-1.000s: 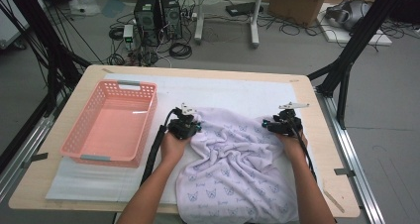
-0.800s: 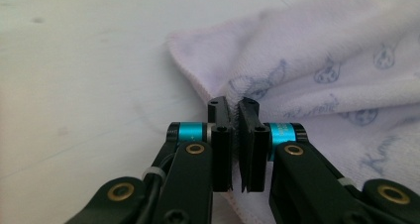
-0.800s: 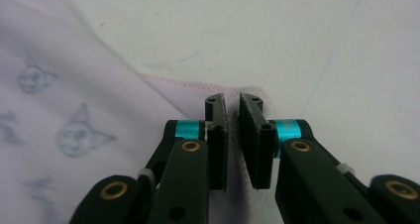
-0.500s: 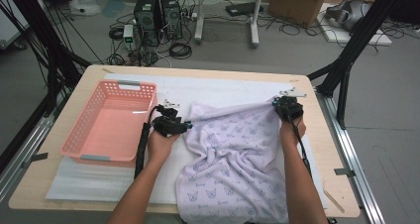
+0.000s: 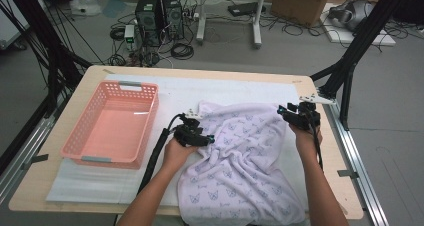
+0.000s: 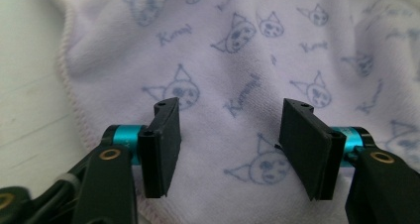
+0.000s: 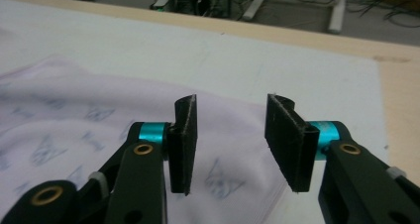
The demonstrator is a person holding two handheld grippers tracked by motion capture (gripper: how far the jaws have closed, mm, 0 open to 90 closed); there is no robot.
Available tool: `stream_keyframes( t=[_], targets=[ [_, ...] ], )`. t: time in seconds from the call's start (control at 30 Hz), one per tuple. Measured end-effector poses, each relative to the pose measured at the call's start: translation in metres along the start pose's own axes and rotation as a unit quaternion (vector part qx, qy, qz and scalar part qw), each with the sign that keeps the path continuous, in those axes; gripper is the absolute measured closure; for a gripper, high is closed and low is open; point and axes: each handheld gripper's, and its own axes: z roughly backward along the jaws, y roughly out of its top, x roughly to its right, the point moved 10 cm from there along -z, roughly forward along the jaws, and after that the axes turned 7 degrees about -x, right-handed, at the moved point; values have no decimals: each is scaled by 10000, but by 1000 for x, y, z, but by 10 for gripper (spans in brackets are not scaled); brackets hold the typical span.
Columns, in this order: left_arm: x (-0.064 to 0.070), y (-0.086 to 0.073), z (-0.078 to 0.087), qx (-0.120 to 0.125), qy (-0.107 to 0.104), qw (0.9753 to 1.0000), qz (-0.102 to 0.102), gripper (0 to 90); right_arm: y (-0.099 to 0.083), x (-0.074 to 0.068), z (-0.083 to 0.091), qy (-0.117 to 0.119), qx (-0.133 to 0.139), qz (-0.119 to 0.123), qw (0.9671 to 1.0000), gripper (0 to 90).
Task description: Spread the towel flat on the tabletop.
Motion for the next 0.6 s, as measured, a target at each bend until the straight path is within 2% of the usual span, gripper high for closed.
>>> stream_keyframes(
  t=[0.03,0.07,0.1,0.13,0.2,0.27,0.33,0.37,0.4,0.43,0.47,0.53,0.57,0.6],
  targets=[
    [-1,0,0,-1,151,9999,-83,566,-3,-3,3,95,-84,-17,9999,507],
    [-1,0,1,-5,94,9999,-39,760,-6,-6,6,131,-67,45,9999,509],
    [-3,1,0,8,82,10000,41,823,-9,-9,9,167,-64,107,9998,508],
    [-7,2,1,33,190,9998,110,848,-12,-13,12,235,-96,128,9996,507],
    [-27,4,6,145,584,9978,268,857,-21,-18,17,368,-165,138,9991,505],
    [-49,8,13,430,813,9939,605,860,-32,-23,21,510,-238,144,9983,505],
    [-65,8,21,617,937,9904,810,858,-46,-30,24,680,-415,171,9967,503],
    [-70,7,24,660,915,9893,924,853,-52,-34,24,780,-477,239,9955,503],
    [-72,6,25,695,878,9885,1017,828,-59,-38,24,835,-538,293,9946,495],
    [-72,6,26,708,821,9884,1061,755,-65,-44,23,931,-616,329,9932,484],
    [-71,4,26,663,766,9892,1057,666,-72,-50,21,1008,-732,405,9914,479],
    [-65,3,27,617,630,9913,982,547,-84,-60,14,1098,-914,542,9883,480],
    [-63,3,30,690,609,9910,972,505,-88,-64,10,1139,-1013,634,9863,507],
    [-60,3,33,856,553,9896,1015,503,-93,-65,4,1038,-1162,796,9846,557]
  ],
)
